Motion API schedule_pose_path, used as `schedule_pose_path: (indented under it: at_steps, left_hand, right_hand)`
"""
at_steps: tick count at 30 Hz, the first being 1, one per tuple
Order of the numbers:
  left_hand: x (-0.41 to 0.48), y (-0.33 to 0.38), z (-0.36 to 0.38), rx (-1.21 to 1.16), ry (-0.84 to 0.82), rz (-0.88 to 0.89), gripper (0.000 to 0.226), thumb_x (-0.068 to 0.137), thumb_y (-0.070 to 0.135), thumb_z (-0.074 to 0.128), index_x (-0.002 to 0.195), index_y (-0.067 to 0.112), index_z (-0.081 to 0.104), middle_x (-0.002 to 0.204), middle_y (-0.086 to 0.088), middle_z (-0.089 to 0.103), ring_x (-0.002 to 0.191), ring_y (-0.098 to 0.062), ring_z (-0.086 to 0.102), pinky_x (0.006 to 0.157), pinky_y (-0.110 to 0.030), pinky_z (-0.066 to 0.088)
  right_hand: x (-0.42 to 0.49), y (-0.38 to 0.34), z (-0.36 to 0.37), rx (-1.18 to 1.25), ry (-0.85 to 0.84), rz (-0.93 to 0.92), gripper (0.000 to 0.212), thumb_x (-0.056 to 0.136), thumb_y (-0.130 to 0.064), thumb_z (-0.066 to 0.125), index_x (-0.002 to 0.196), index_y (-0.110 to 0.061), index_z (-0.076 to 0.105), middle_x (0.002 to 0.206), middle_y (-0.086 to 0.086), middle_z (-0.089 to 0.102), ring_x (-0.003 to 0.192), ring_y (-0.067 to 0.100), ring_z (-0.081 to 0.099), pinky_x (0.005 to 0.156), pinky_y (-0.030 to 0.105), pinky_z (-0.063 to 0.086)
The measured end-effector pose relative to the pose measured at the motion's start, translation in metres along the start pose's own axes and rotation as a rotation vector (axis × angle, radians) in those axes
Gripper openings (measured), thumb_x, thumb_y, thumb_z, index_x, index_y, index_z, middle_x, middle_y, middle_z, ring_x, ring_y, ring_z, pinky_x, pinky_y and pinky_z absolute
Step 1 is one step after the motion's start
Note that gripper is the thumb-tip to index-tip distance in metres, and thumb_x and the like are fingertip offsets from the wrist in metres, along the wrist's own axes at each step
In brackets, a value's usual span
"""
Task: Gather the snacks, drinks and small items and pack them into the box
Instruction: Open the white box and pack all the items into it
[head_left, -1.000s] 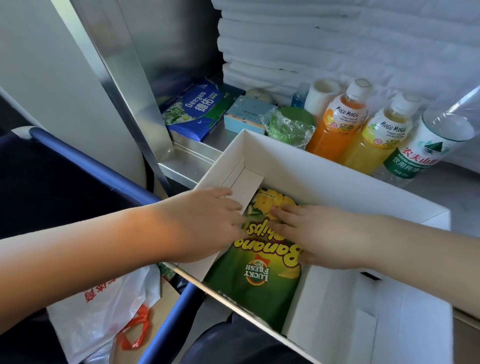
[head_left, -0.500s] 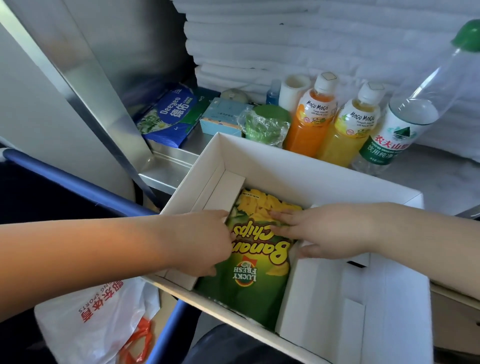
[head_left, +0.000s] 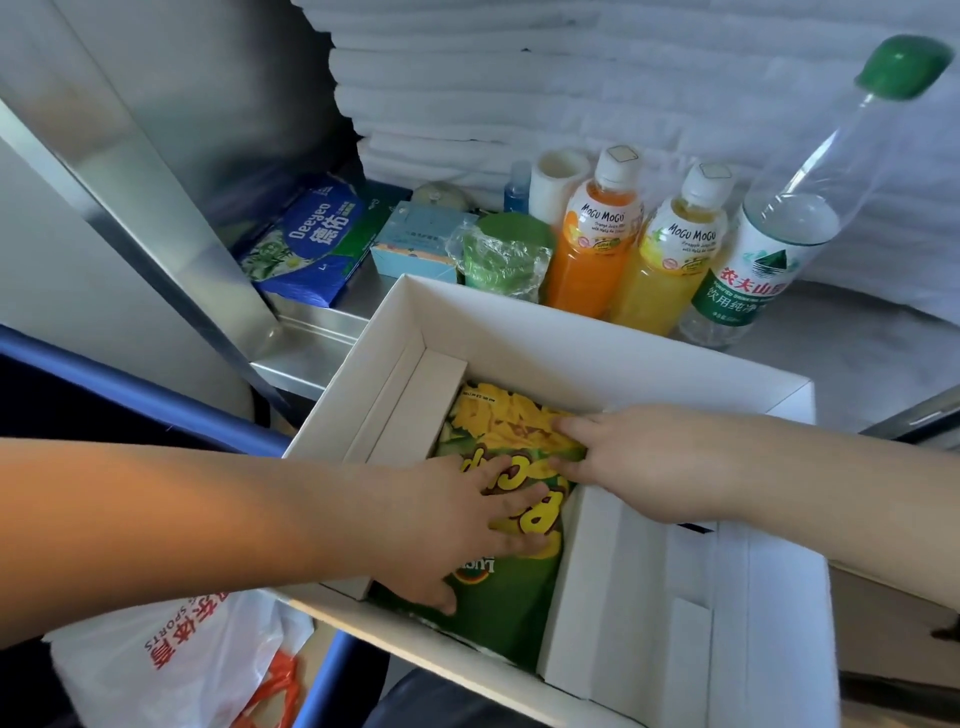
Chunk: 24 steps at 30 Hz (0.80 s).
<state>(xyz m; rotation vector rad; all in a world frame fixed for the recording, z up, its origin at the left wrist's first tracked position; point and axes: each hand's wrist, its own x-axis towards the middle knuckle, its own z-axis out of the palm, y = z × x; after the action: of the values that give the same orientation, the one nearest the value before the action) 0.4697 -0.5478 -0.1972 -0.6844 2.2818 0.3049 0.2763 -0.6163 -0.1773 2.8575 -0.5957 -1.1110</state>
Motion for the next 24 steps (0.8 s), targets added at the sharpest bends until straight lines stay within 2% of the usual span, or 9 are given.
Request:
schedule_pose_path:
  at_steps: [2,4,8,11,13,15,18,21,24]
  left_hand:
    - [0.002,0.003,0.0,0.032,-0.014,-0.009,0.094,0.089,0.051,0.055,0.144,0.038,-0.021,0.151,0.0,-0.032,0.14,-0.037,-0.02,0.111,-0.058,0.017]
    - [0.001,0.002,0.002,0.025,-0.003,-0.005,0.094,0.089,0.051,0.055,0.143,0.039,-0.021,0.149,0.0,-0.035,0.139,-0.038,-0.021,0.11,-0.059,0.019]
    - [-0.002,0.001,0.006,-0.01,0.028,0.048,0.087,0.09,0.053,0.05,0.143,0.044,-0.018,0.139,-0.001,-0.043,0.137,-0.041,-0.024,0.109,-0.06,0.022]
    - [-0.001,0.003,0.006,-0.014,0.013,0.059,0.087,0.09,0.05,0.051,0.143,0.043,-0.018,0.136,-0.003,-0.045,0.137,-0.043,-0.023,0.107,-0.059,0.028]
    - [-0.001,0.003,0.003,-0.018,-0.006,0.063,0.088,0.09,0.05,0.052,0.143,0.043,-0.017,0.135,-0.003,-0.046,0.136,-0.042,-0.025,0.105,-0.058,0.03]
    - [-0.002,0.002,0.002,-0.049,-0.025,0.062,0.085,0.091,0.051,0.05,0.144,0.043,-0.016,0.137,-0.002,-0.046,0.135,-0.039,-0.029,0.106,-0.058,0.029]
    - [-0.004,-0.003,-0.001,-0.078,-0.005,0.047,0.078,0.093,0.052,0.045,0.145,0.043,-0.012,0.148,-0.001,-0.036,0.138,-0.035,-0.025,0.113,-0.058,0.014]
    - [-0.002,-0.015,-0.005,-0.035,0.128,-0.129,0.08,0.093,0.055,0.041,0.148,0.029,-0.011,0.153,-0.01,-0.026,0.142,-0.032,-0.015,0.116,-0.049,0.0]
    - [0.003,-0.025,-0.007,0.028,0.094,-0.338,0.096,0.09,0.06,0.041,0.145,0.009,-0.019,0.151,-0.019,-0.024,0.142,-0.033,-0.017,0.114,-0.043,-0.01]
  right_hand:
    - [0.0,-0.003,-0.002,-0.015,-0.023,0.012,0.06,0.092,-0.007,0.041,0.148,-0.02,0.022,0.141,0.018,0.025,0.113,0.034,0.047,0.085,0.044,0.05]
    - [-0.003,-0.002,-0.003,0.01,-0.041,0.005,0.062,0.093,-0.007,0.038,0.149,-0.022,0.016,0.147,0.016,0.016,0.115,0.034,0.046,0.084,0.043,0.05]
    - [-0.012,0.002,-0.001,0.098,-0.059,-0.033,0.053,0.101,-0.016,0.029,0.149,-0.028,0.013,0.155,0.012,0.003,0.121,0.033,0.042,0.095,0.042,0.045]
    - [-0.014,-0.001,-0.005,0.048,-0.084,-0.03,0.062,0.098,-0.008,0.034,0.15,-0.027,0.007,0.156,0.016,-0.007,0.135,0.034,0.027,0.102,0.041,0.04]
    - [-0.011,-0.004,-0.008,0.009,-0.12,-0.019,0.064,0.095,-0.005,0.036,0.151,-0.025,0.01,0.155,0.02,-0.003,0.132,0.035,0.031,0.099,0.041,0.042]
    - [-0.006,-0.005,-0.01,-0.024,-0.11,-0.017,0.056,0.097,-0.01,0.037,0.149,-0.022,0.02,0.15,0.022,0.014,0.119,0.036,0.042,0.094,0.042,0.045]
    - [-0.005,-0.002,-0.01,0.054,-0.044,-0.018,0.046,0.1,-0.028,0.033,0.146,-0.024,0.029,0.142,0.018,0.028,0.115,0.031,0.045,0.094,0.042,0.044]
    - [-0.006,0.002,-0.009,0.217,0.057,-0.03,0.058,0.097,-0.032,0.041,0.149,-0.023,0.016,0.155,0.006,0.012,0.136,0.024,0.029,0.107,0.038,0.034]
    - [-0.003,-0.003,-0.008,0.217,0.025,-0.008,0.071,0.097,-0.031,0.044,0.151,-0.019,0.0,0.158,0.007,-0.002,0.143,0.023,0.014,0.114,0.037,0.023]
